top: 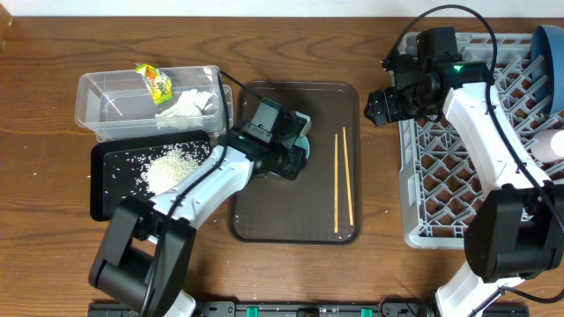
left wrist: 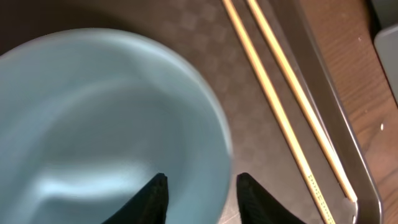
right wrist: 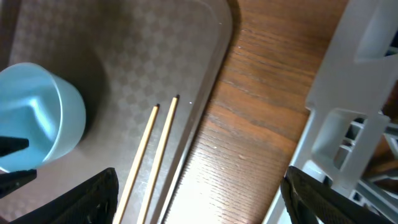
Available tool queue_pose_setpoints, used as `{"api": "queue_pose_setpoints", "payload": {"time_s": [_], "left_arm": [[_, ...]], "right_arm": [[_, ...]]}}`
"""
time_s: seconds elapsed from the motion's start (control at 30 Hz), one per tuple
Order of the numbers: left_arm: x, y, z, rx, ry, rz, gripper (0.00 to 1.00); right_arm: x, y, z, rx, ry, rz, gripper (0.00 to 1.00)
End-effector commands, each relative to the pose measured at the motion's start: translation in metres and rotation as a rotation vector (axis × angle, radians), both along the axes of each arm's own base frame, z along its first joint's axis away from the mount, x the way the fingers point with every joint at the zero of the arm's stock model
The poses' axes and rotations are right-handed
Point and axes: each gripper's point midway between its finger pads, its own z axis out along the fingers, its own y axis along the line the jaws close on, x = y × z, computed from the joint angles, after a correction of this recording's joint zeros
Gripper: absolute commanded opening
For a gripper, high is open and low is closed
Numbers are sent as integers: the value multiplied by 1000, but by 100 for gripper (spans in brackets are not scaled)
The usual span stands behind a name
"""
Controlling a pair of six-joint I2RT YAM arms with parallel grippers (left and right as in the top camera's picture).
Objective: Sort waste into correct bins and load items into the dishwasher rack
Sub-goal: 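Reach the right gripper to the bowl rim and grasp it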
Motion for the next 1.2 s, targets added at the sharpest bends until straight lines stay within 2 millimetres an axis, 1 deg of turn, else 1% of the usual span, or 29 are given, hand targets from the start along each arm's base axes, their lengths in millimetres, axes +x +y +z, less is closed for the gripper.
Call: {"api": "queue_pose_setpoints", "payload": {"time_s": [0.0, 0.03, 0.1, 0.2, 0.27, 0.33, 0.43, 0.5, 0.53, 0.57, 0.67, 0.77, 0.83, 0.93, 1.03, 1.1, 1.17], "left_arm": [[11, 17, 28, -10, -61, 57, 48], [12, 23, 34, -12, -67, 72, 53], [11, 39, 48, -14, -74, 107, 57], [5, 67, 70, -12, -75, 172, 62], [-1, 87, 80, -6, -66, 219, 65], [-8, 104, 87, 0, -53, 261, 68], [-19, 128, 92, 15, -17, 325, 71], [-25, 141, 91, 24, 11, 361, 72], [-27, 147, 89, 30, 28, 378, 72], [-30, 151, 87, 34, 43, 391, 72], [-34, 160, 83, 43, 75, 419, 72], [-35, 162, 82, 46, 84, 426, 72], [-35, 162, 82, 45, 84, 425, 73], [-35, 162, 82, 45, 84, 425, 72], [-35, 162, 82, 45, 85, 425, 73], [-36, 162, 82, 46, 85, 426, 72], [-36, 162, 82, 46, 86, 425, 72]], "right_arm": [[-4, 21, 18, 60, -32, 50, 83], [-6, 26, 18, 64, -31, 60, 83], [-8, 34, 18, 64, -30, 79, 84], [-14, 50, 18, 65, -29, 119, 85], [-18, 61, 16, 64, -26, 147, 86], [-22, 74, 14, 63, -22, 177, 85], [-27, 93, 5, 62, -7, 216, 77], [-31, 104, -4, 59, 21, 220, 76], [-34, 111, -12, 48, 39, 222, 74], [-36, 115, -17, 40, 51, 225, 72], [-44, 130, -37, 24, 93, 252, 69], [-51, 140, -57, -13, 128, 278, 59], [-52, 139, -72, -60, 151, 245, 56], [-49, 136, -92, -105, 179, 168, 41], [-45, 140, -104, -99, 192, 133, 16], [-43, 142, -107, -90, 193, 108, 1], [-40, 142, -106, -84, 184, 99, 1]]}}
